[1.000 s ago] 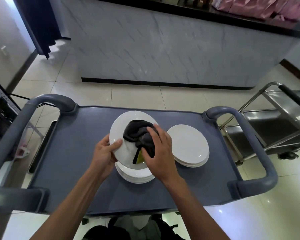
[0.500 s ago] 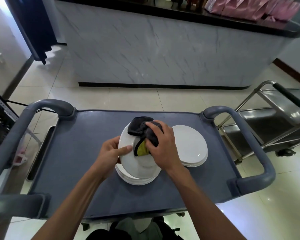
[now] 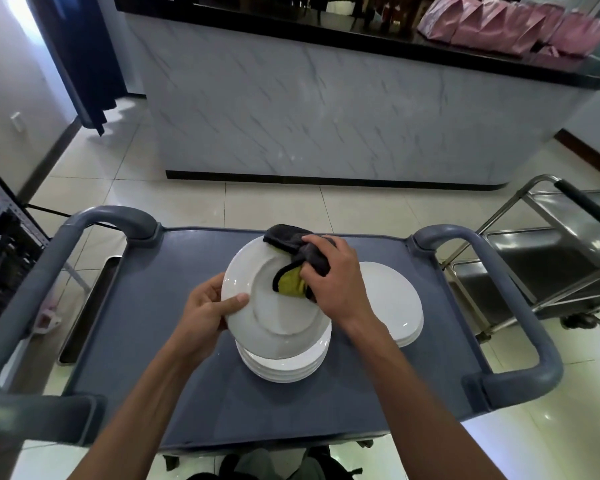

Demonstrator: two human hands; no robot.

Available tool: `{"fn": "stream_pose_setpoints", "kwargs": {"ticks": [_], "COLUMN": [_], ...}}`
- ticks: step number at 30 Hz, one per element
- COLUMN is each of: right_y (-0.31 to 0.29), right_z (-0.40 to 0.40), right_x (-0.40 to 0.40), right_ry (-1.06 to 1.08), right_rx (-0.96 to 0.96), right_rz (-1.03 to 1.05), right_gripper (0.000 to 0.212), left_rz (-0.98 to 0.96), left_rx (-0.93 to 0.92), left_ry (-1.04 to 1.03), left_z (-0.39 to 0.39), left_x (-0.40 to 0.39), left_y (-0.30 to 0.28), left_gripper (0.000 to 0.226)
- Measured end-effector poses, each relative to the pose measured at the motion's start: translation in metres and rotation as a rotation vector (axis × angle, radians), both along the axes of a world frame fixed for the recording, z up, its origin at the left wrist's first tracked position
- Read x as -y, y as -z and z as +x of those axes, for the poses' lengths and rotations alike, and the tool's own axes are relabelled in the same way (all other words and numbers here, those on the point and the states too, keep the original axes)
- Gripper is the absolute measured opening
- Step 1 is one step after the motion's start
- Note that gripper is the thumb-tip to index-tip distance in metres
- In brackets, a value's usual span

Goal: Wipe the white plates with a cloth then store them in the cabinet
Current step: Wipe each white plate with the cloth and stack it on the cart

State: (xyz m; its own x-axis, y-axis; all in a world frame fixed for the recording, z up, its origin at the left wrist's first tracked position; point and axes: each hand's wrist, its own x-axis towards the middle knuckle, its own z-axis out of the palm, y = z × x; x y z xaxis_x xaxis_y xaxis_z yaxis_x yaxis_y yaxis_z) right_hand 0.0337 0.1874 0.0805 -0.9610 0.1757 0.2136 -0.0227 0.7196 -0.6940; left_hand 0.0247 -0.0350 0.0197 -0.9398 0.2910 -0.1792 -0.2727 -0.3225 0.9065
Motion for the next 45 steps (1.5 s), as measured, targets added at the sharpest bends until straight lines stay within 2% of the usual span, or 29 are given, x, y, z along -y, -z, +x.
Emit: {"fn": "stream_pose_setpoints", "kwargs": {"ticks": [5,9,16,23,31,37,41,45], "right_y": [0.006,0.015,0.036,0.049,0.043,0.025,0.012,0.004], "right_z": [0.004,0.011,0.031,0.046,0.036,0.011,-0.002,-0.009], "right_x": [-0.007,-0.004,0.035,0.073,0.036,0.001,-0.004,0.012], "right_ry": [0.046,0.083,0.08,-0.024,0.07,0.14,0.133,0.038], "right_rx": [0.069,0.062,-0.068,-0.102,-0.084,-0.036,-0.068,-0.088], "right_rz": [-0.134,-0.17,0.018,0.187,0.068,-0.023,-0.012,0.084], "right_gripper": [0.046,0.047,0.05,0.051,0.048,0.049,0.047,0.046], "left_rz": [0.073,0.167,0.269,0.25,0.284,0.171,0.043,-0.017], "left_rx": [0.05,0.121,0.232,0.311,0.277,0.204,0.136,0.056], "left_ry": [-0.104,-0.194,-0.363,-0.433,-0.378,-0.199,-0.064,0.028], "left_z": [-0.004,-0.006,-0.011,-0.009,-0.006,-0.002,0.001,0.007], "left_x": [0.011,0.012,-0.003,-0.013,-0.001,0.007,0.001,-0.012], "left_y": [0.005,0.006,0.0,-0.002,0.001,-0.003,-0.004,-0.008], "left_gripper": [0.046,0.038,0.036,0.036,0.03,0.043,0.041,0.037]}}
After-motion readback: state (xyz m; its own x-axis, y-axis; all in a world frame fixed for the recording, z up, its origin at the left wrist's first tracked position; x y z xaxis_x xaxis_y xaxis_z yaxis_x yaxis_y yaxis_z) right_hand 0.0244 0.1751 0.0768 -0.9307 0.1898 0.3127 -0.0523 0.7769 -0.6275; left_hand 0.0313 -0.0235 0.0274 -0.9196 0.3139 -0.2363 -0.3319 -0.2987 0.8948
